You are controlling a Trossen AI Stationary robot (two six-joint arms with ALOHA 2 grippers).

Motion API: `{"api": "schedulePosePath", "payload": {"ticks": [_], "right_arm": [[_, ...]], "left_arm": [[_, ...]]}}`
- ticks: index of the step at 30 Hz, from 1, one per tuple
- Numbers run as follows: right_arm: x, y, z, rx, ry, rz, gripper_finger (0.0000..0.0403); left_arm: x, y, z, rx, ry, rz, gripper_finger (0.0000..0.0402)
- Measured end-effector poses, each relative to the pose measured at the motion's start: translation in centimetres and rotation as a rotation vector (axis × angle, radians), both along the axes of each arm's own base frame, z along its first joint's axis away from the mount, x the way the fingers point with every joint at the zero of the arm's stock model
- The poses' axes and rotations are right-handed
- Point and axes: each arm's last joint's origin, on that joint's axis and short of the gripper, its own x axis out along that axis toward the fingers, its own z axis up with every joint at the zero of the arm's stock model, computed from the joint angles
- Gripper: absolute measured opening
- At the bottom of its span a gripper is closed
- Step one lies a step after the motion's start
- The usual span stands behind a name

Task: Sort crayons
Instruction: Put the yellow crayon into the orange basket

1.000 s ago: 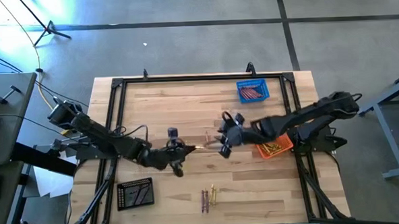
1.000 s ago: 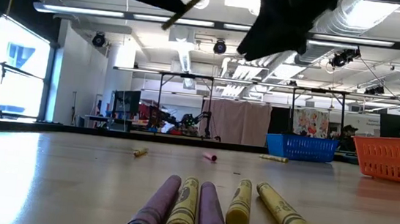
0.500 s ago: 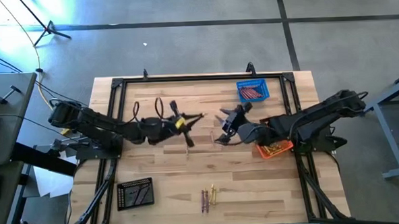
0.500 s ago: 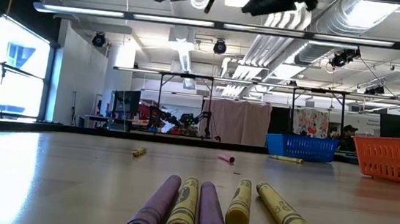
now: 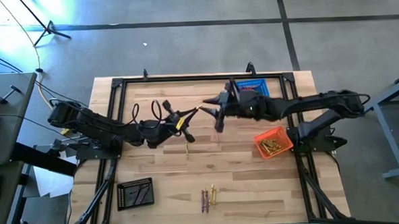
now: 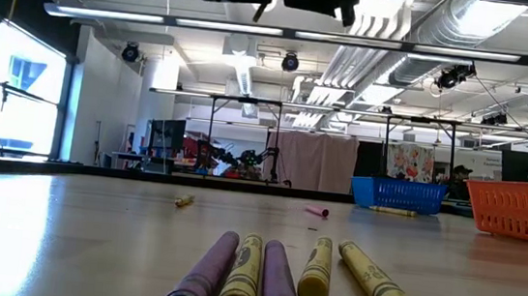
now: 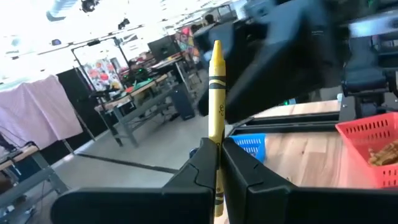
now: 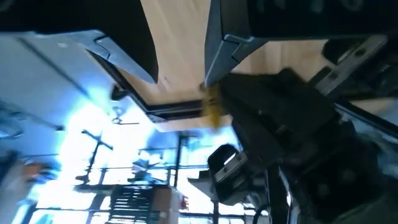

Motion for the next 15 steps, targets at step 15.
{"api": "schedulePosePath", "payload": {"ticks": [15], "right_arm": [[0.11, -0.52, 0.38, 0.091, -0.055, 0.146, 0.0119]], "left_arm": [[-0.02, -0.03, 0.20, -0.005, -0.021, 0.002, 0.0000]]}}
